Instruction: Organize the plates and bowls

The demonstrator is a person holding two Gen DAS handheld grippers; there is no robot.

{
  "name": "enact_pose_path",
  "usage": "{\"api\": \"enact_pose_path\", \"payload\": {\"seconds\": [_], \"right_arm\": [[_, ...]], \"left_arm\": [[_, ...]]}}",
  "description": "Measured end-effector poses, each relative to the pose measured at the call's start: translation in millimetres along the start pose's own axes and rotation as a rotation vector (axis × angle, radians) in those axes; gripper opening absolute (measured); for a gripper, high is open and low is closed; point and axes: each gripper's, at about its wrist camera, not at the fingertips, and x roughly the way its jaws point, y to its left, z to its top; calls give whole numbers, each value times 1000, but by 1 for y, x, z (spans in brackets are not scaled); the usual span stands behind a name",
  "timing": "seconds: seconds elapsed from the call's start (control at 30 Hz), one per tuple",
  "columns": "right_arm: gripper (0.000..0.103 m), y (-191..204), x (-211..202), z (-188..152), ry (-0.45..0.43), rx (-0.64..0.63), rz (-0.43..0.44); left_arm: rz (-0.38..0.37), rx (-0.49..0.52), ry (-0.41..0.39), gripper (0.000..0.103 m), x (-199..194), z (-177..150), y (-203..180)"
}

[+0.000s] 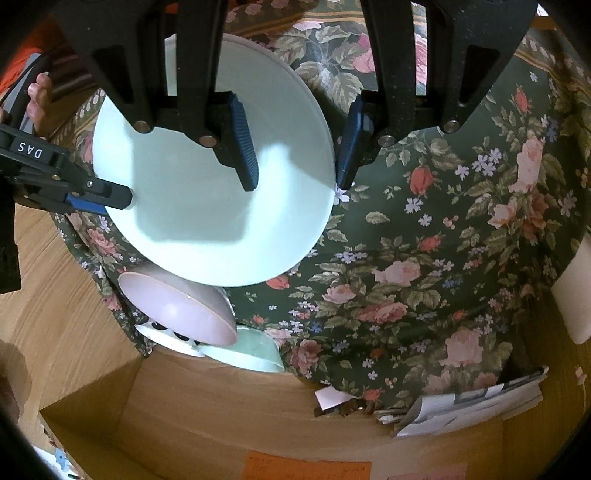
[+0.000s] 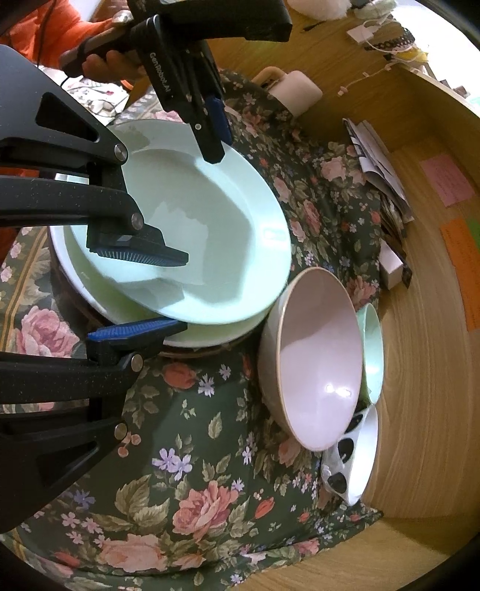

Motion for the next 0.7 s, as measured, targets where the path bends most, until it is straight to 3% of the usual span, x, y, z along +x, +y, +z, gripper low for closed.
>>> {"api": "enact_pose_path", "payload": {"seconds": [0.23, 0.53, 0.7], "right_arm": [[26, -6, -15, 3, -39, 9, -30], [27, -15, -46, 20, -164, 24, -68], [47, -26, -60, 32, -241, 45, -101]], "left_arm": [[11, 46, -74, 45, -16, 9, -6], [-25, 74, -141, 51, -32, 34, -18], [-88, 66, -170, 61, -34, 53, -24]]}}
